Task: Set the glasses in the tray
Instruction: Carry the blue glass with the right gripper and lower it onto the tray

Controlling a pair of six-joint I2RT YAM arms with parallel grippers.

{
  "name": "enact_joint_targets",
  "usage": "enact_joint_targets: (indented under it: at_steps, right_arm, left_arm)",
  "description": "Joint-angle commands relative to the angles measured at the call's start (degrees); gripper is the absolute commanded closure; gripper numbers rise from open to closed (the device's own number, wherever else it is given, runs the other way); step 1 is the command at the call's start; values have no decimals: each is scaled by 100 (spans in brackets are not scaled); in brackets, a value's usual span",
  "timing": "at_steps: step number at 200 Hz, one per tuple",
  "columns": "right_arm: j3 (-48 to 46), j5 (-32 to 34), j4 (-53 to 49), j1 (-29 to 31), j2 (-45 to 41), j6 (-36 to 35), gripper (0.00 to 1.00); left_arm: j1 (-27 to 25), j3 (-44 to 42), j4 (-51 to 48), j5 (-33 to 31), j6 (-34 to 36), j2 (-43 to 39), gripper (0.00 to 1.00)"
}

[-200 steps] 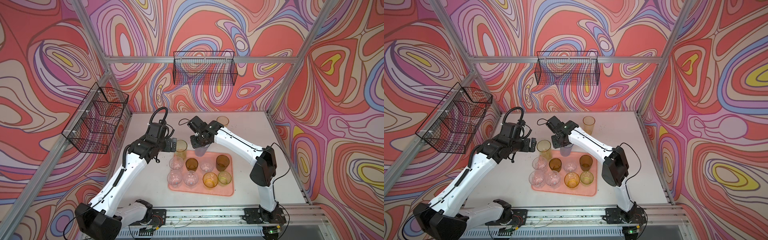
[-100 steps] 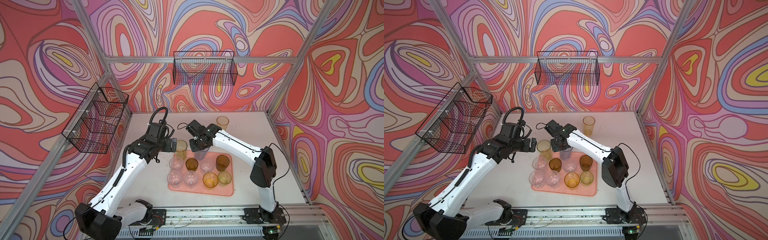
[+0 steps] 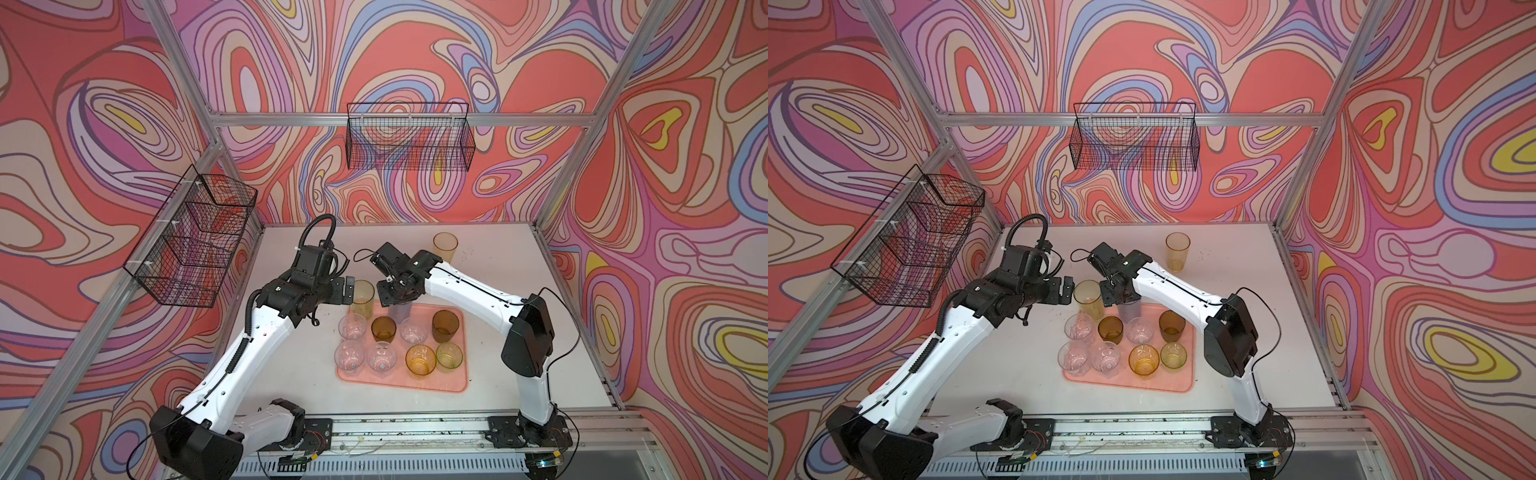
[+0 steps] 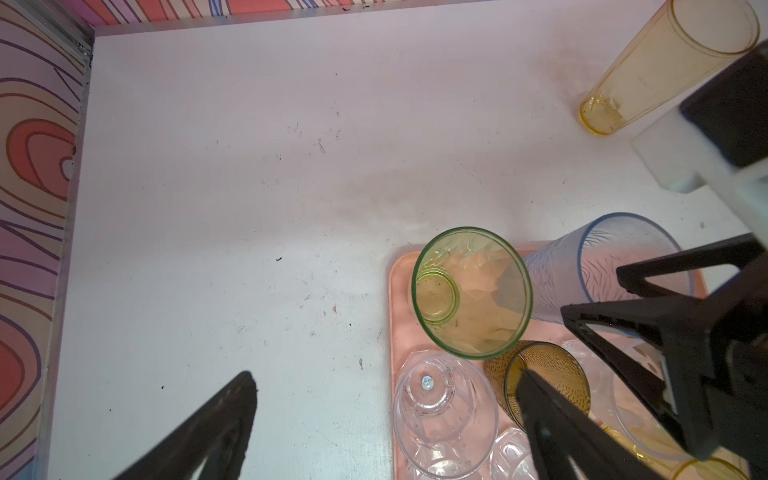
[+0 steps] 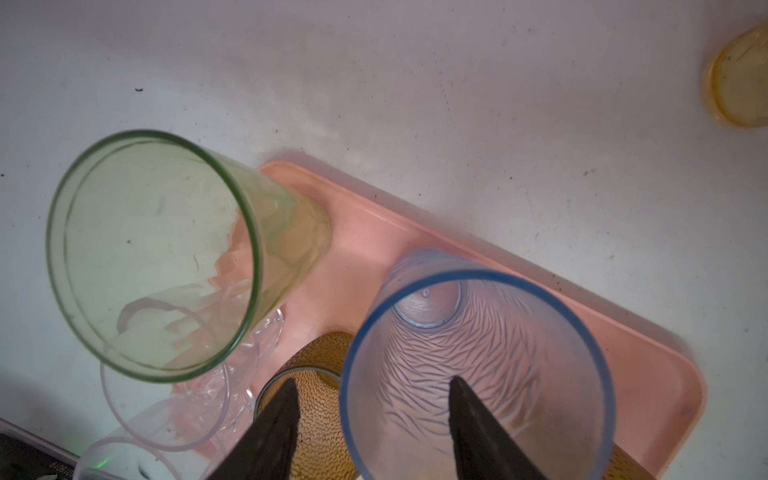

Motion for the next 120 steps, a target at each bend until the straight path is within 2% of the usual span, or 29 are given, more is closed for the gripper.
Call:
enact_joint_targets:
  at_steps: [1, 22, 58, 81, 120]
  right_arm:
    - [-53, 217, 88, 21, -346, 11, 32]
    - [-45, 283, 159, 19, -489, 13, 24]
    - [2, 595, 320, 5, -754, -26, 2]
    - [151, 834, 334, -68, -826, -121, 2]
    - [250, 739, 432, -585, -895, -135, 2]
  left_arm:
    - [23, 26, -64, 49, -69, 9, 0]
    - [22, 18, -67, 57, -63, -17, 0]
    - [22, 135, -74, 193, -28, -7, 0]
    - [19, 241, -122, 192, -37, 27, 0]
    - [22, 417, -203, 244, -98, 70, 0]
